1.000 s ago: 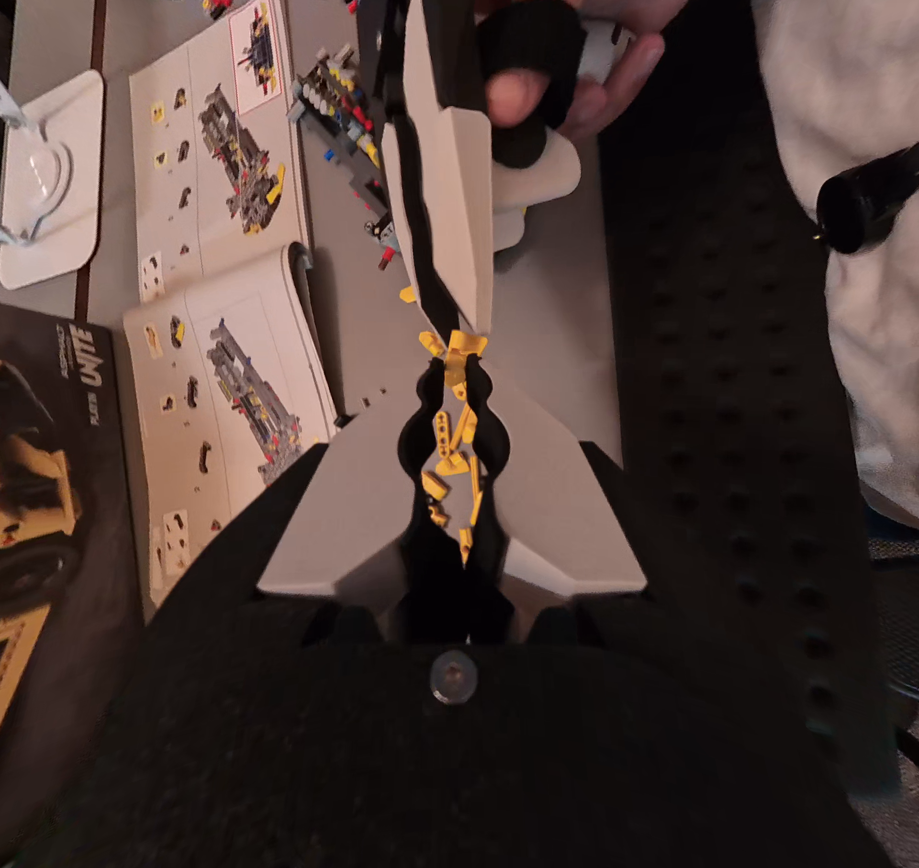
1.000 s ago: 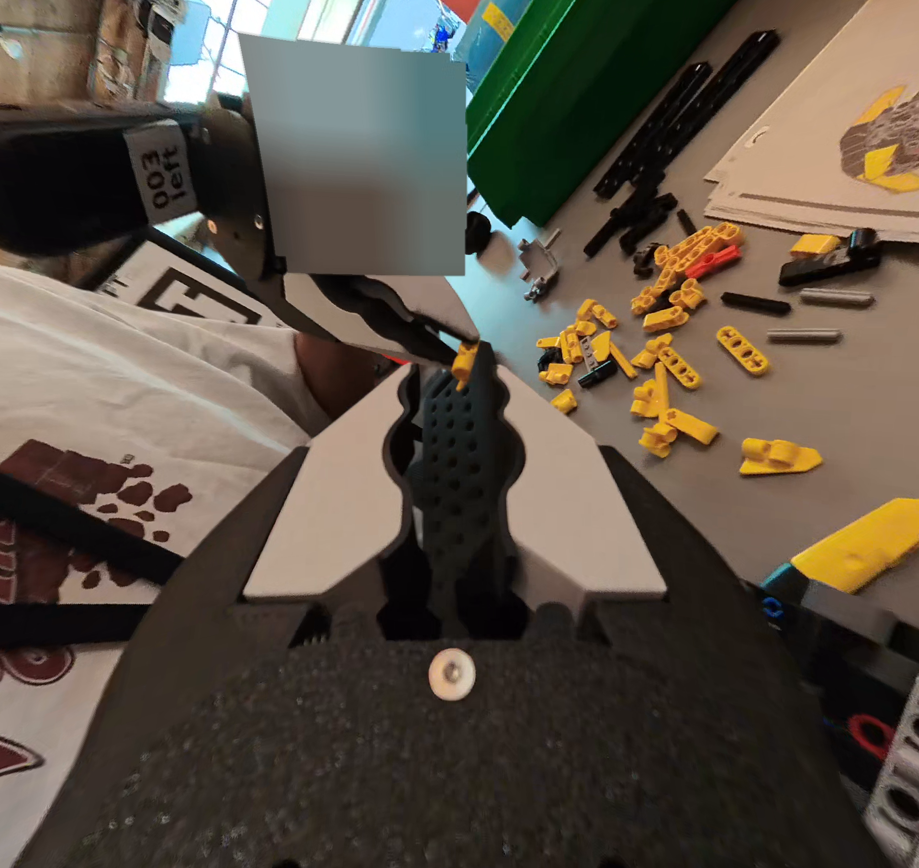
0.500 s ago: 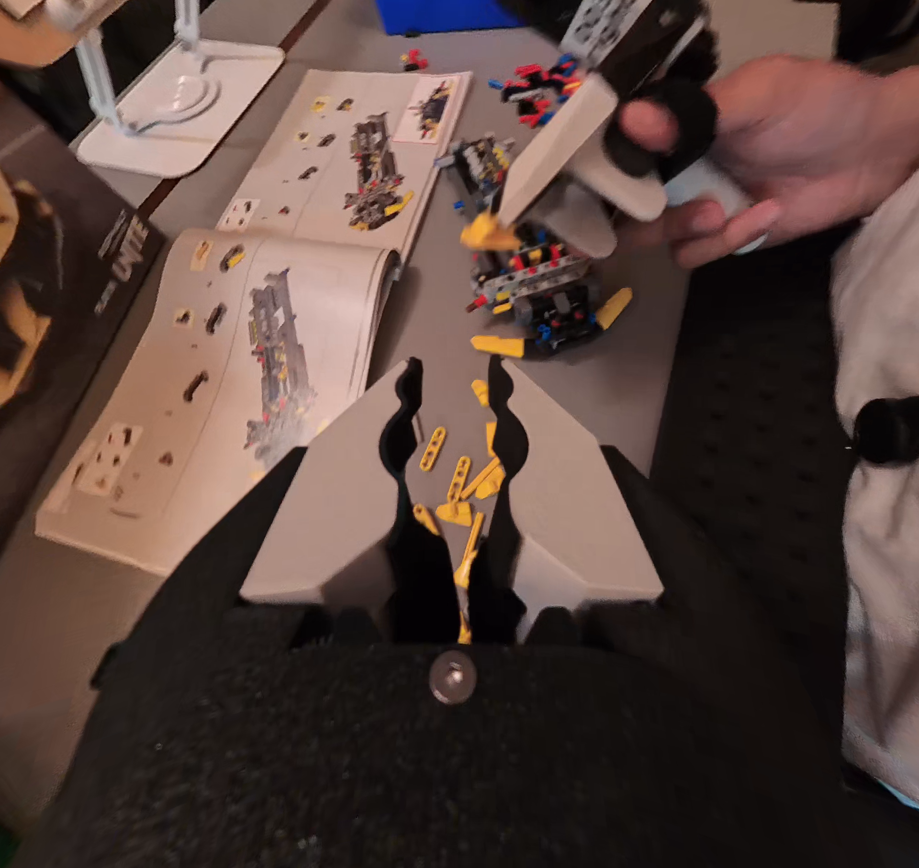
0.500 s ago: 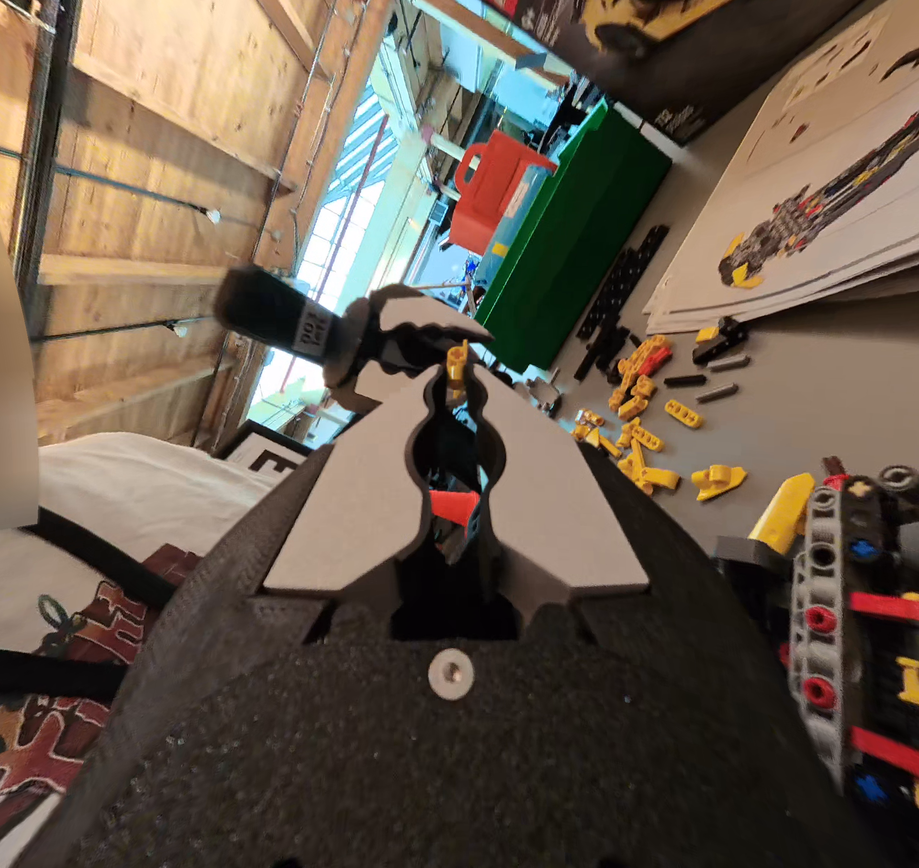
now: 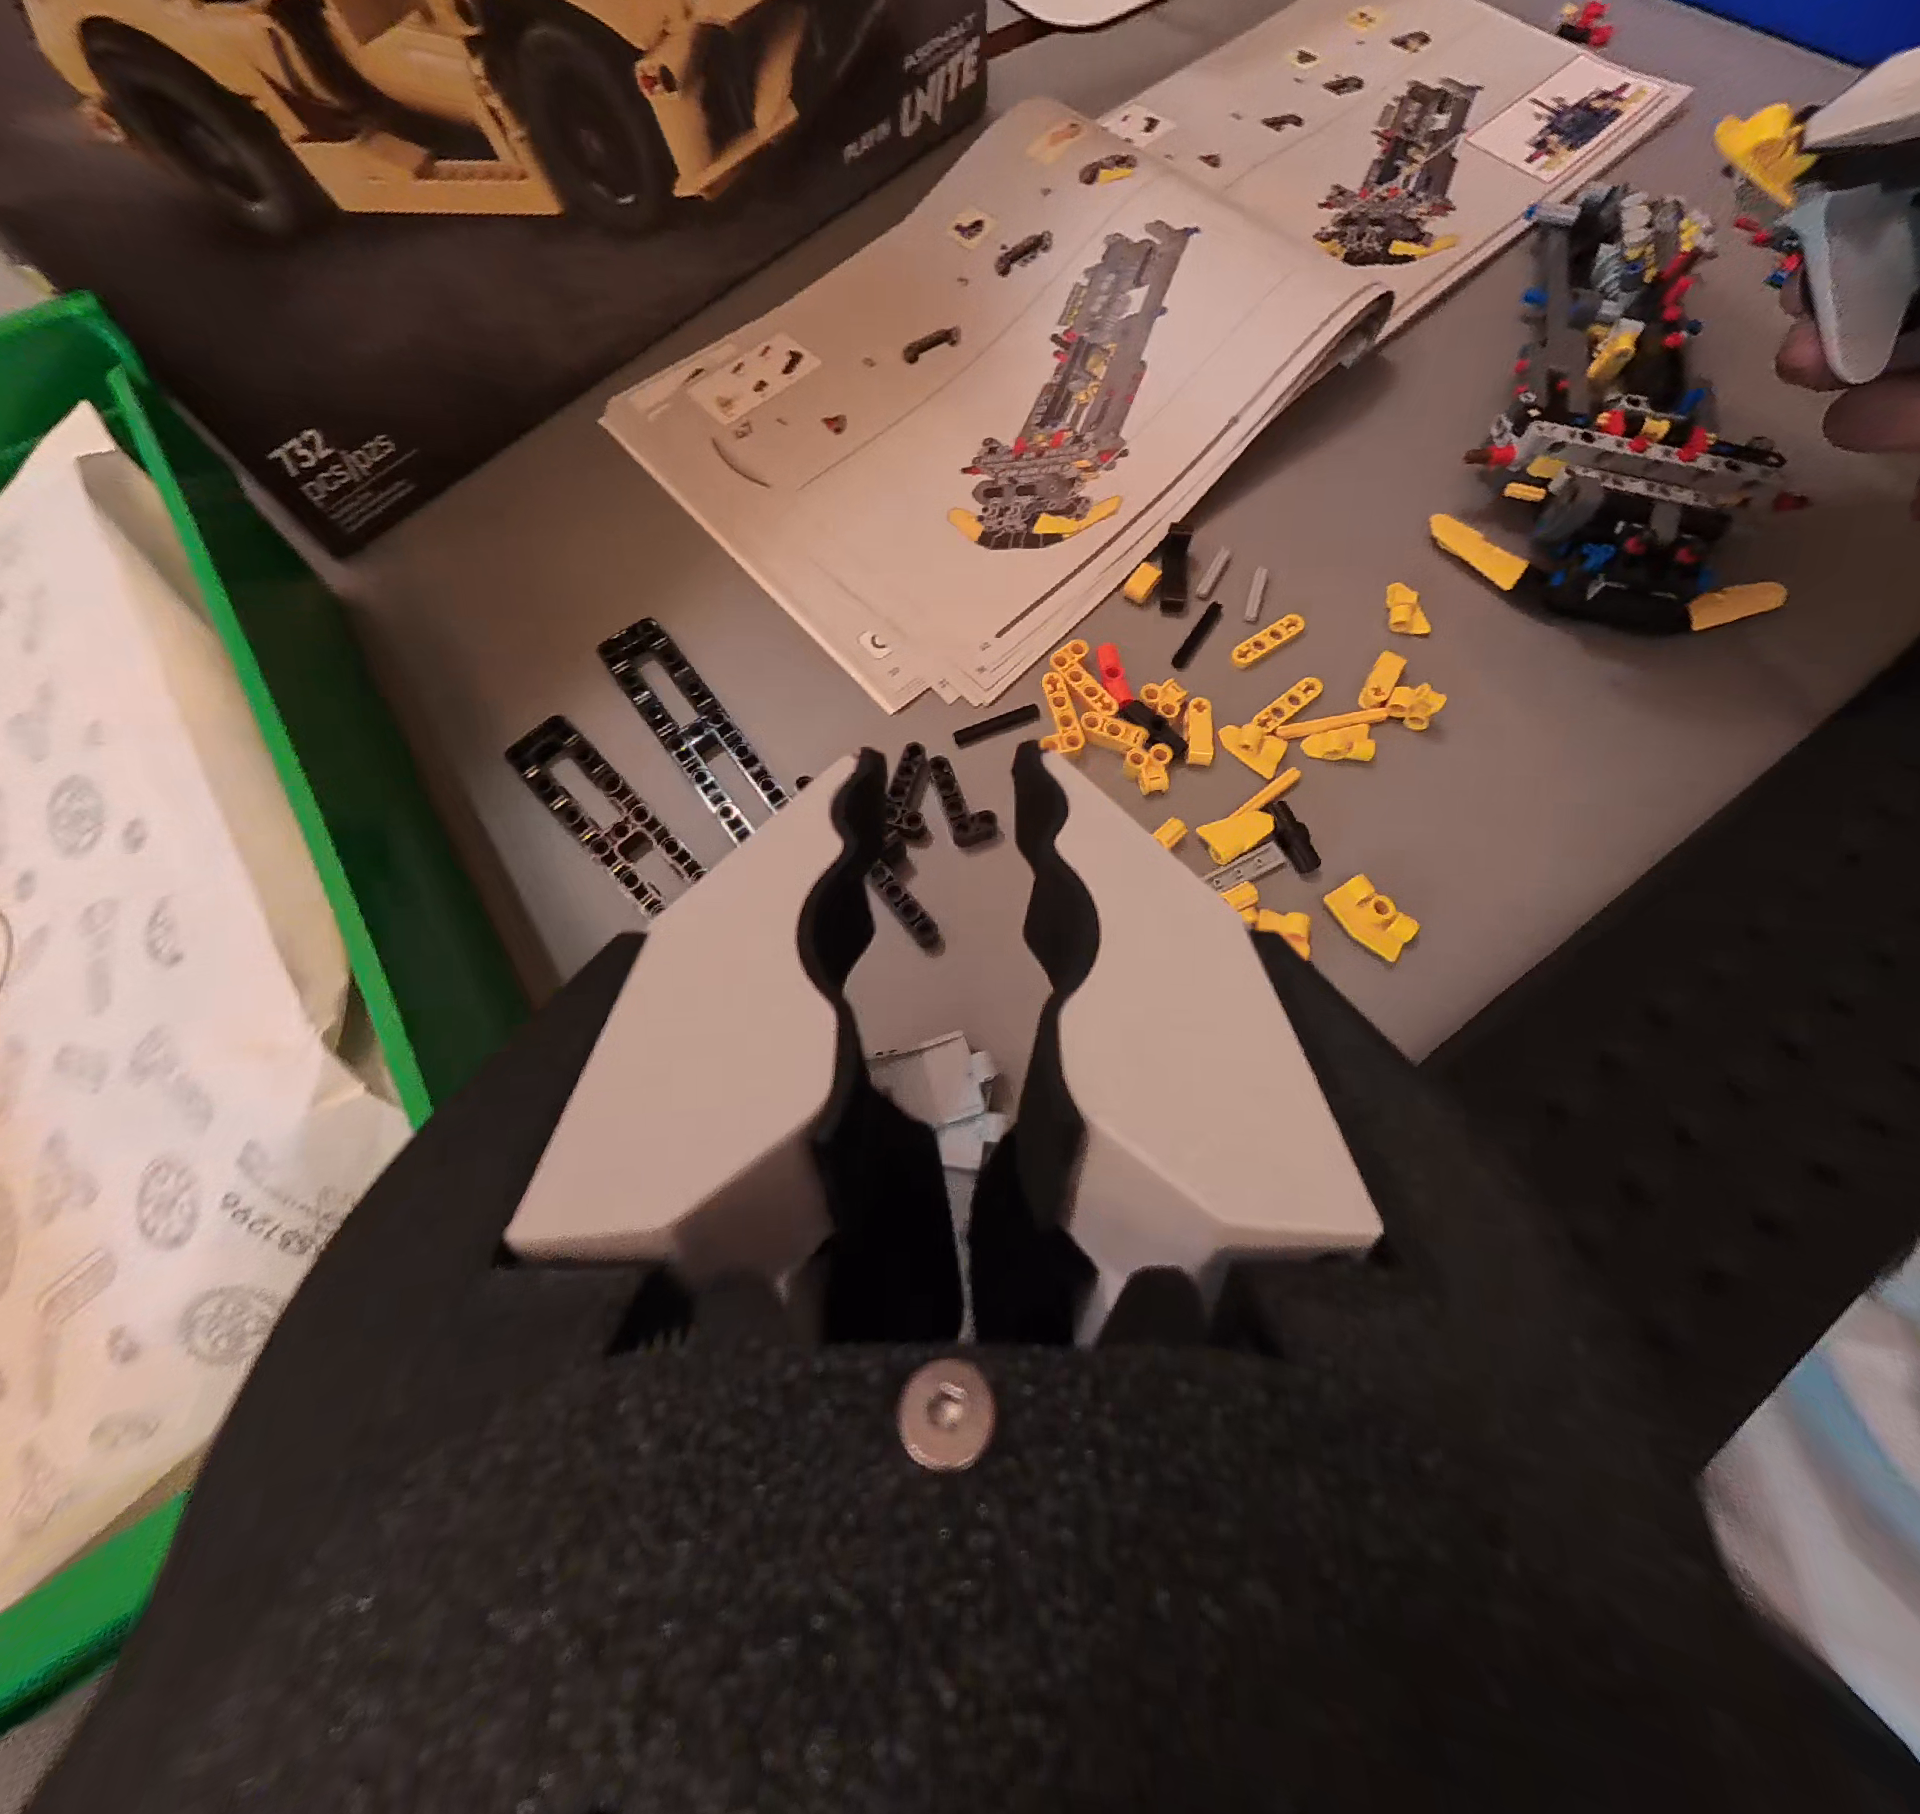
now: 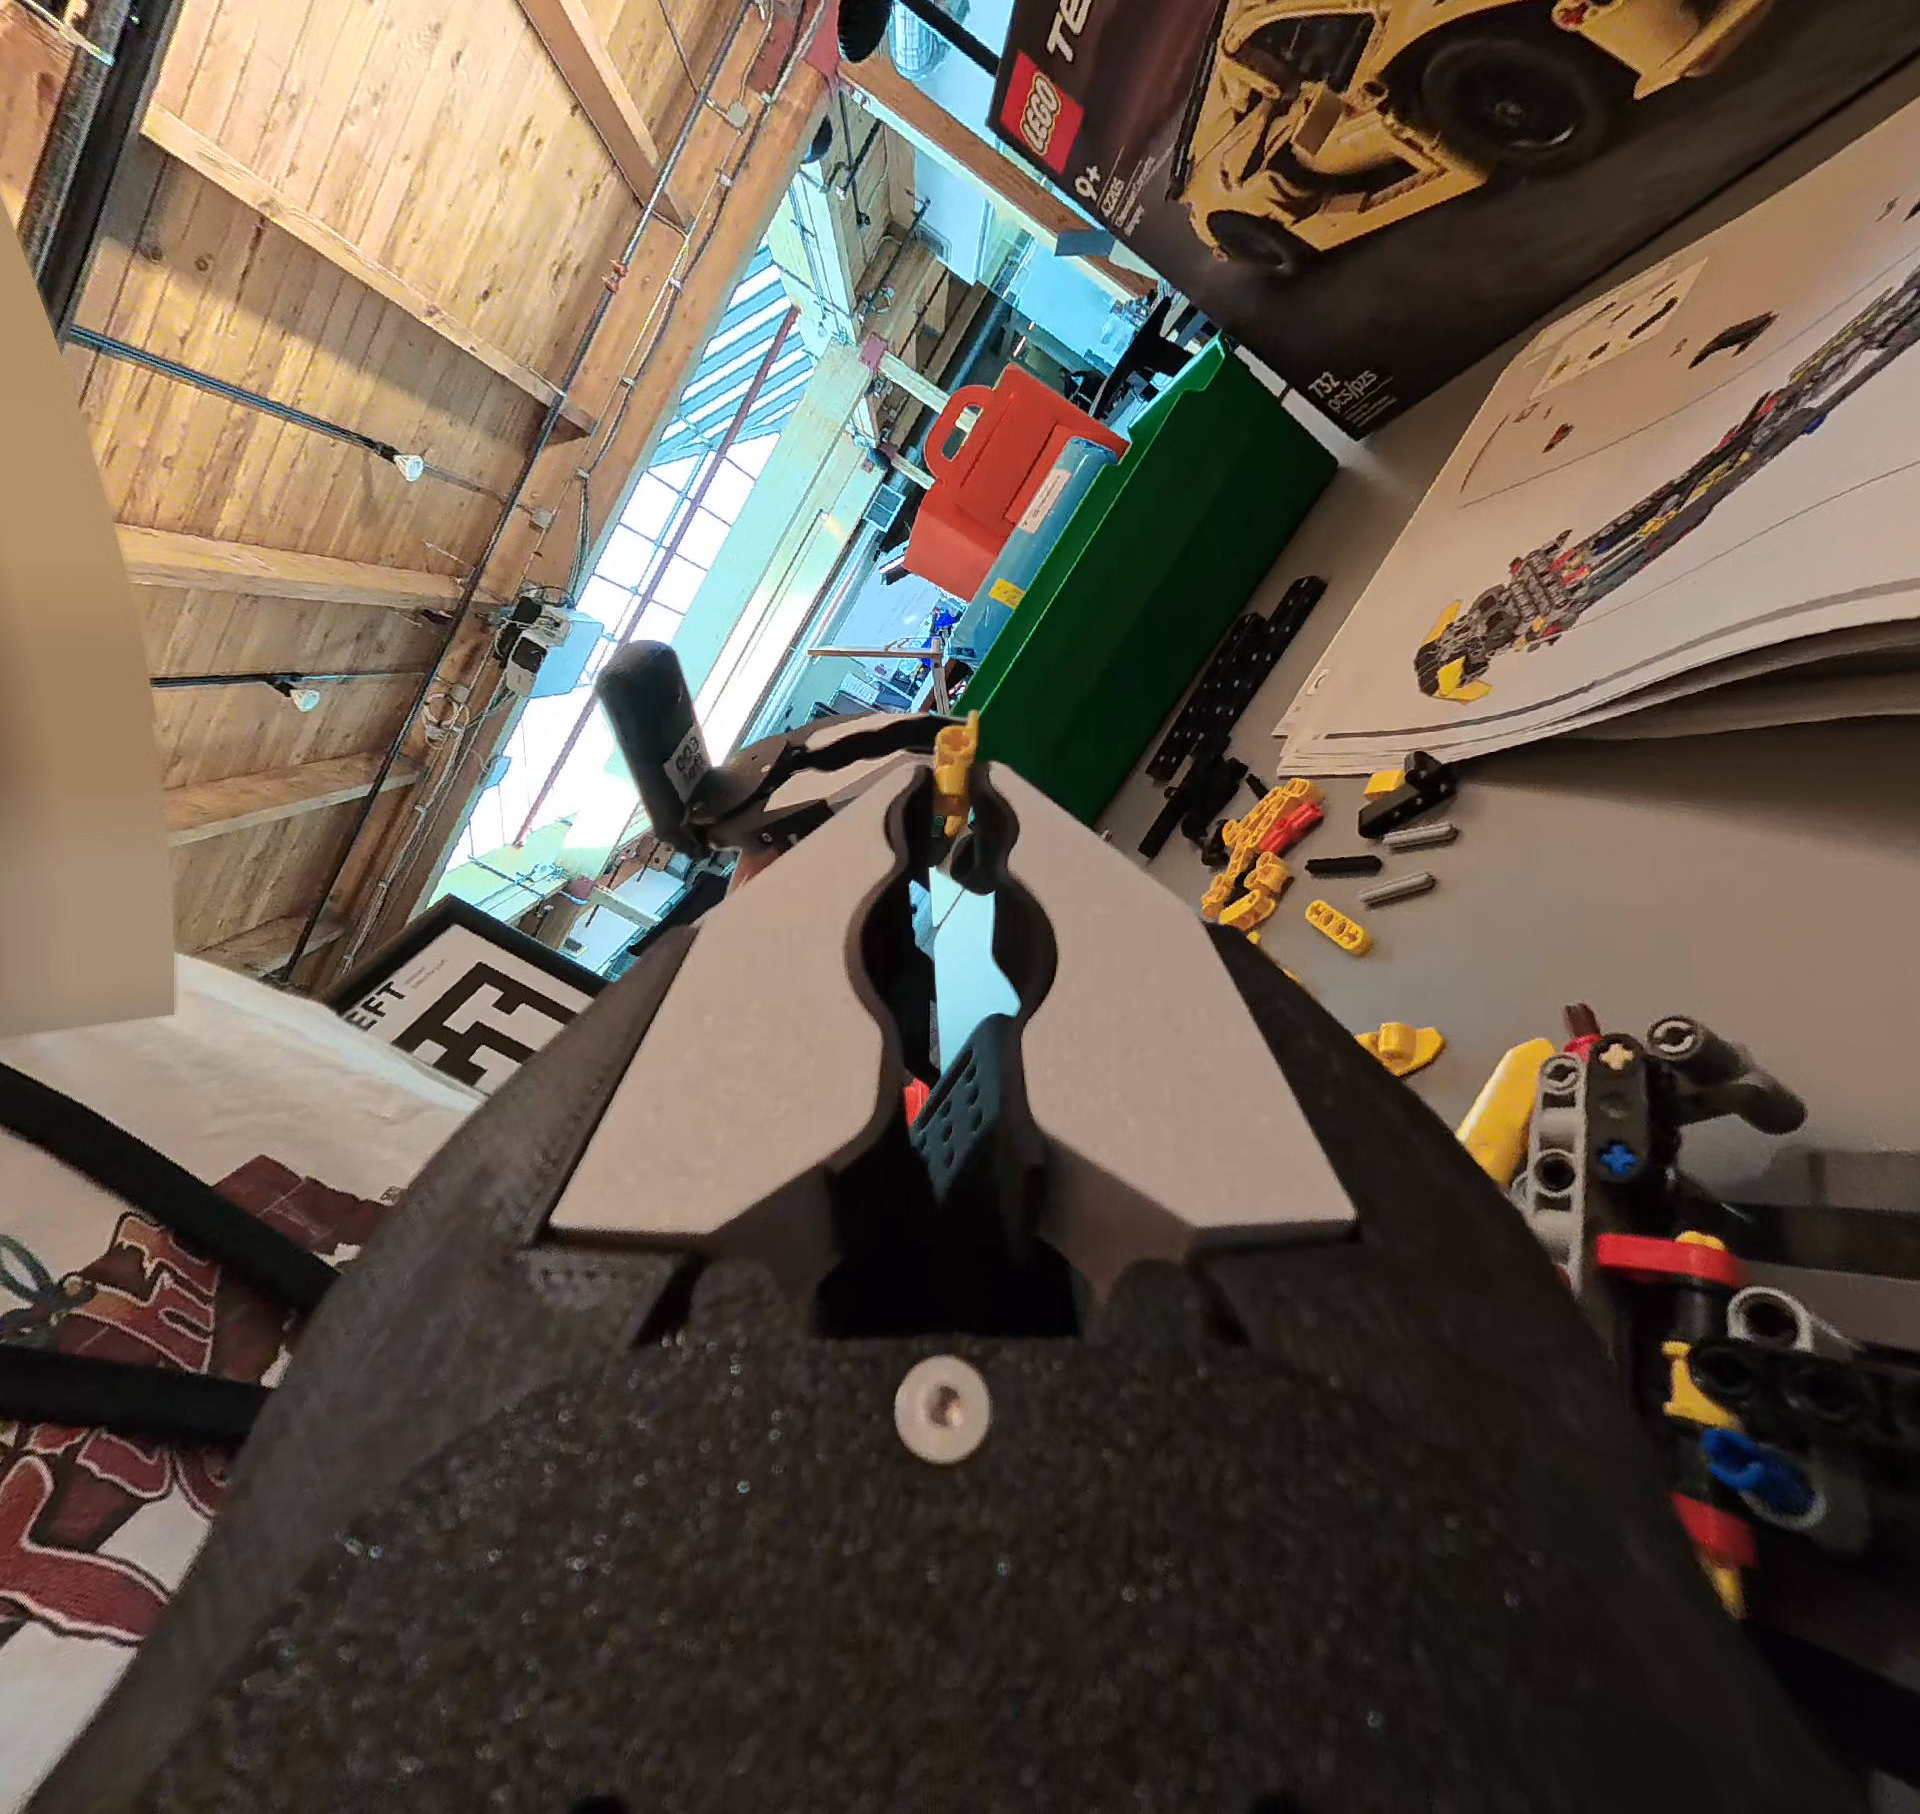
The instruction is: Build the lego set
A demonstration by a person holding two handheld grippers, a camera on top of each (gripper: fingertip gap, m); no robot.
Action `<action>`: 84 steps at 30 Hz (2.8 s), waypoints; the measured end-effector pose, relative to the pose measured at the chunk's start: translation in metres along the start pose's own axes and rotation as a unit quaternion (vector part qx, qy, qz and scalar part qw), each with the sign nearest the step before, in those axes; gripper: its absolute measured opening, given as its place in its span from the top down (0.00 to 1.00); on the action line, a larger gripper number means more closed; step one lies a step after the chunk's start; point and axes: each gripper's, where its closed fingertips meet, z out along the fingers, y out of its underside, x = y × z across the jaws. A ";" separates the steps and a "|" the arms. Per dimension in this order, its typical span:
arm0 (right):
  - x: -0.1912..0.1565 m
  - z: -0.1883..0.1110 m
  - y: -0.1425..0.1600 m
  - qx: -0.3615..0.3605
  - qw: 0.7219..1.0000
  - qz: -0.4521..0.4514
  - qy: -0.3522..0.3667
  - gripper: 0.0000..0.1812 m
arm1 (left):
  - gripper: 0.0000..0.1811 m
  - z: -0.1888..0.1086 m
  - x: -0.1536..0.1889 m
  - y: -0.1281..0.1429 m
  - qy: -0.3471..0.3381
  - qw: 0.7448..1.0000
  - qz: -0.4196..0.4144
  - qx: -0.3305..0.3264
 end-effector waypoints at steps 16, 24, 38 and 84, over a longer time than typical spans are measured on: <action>0.003 0.006 -0.007 -0.007 0.999 -0.031 0.015 0.97 | 0.87 0.019 0.013 0.000 -0.004 1.000 -0.012 0.025; 0.037 0.041 -0.109 -0.063 0.967 -0.226 0.095 0.97 | 0.89 0.115 -0.053 -0.066 -0.111 0.987 -0.085 0.078; 0.072 0.027 -0.115 -0.052 0.934 -0.304 0.179 0.97 | 0.88 0.157 -0.091 -0.033 -0.103 0.986 -0.131 0.031; 0.095 -0.172 0.049 -0.323 0.897 -0.218 0.208 0.92 | 0.69 0.161 0.229 -0.001 0.162 0.975 0.121 -0.086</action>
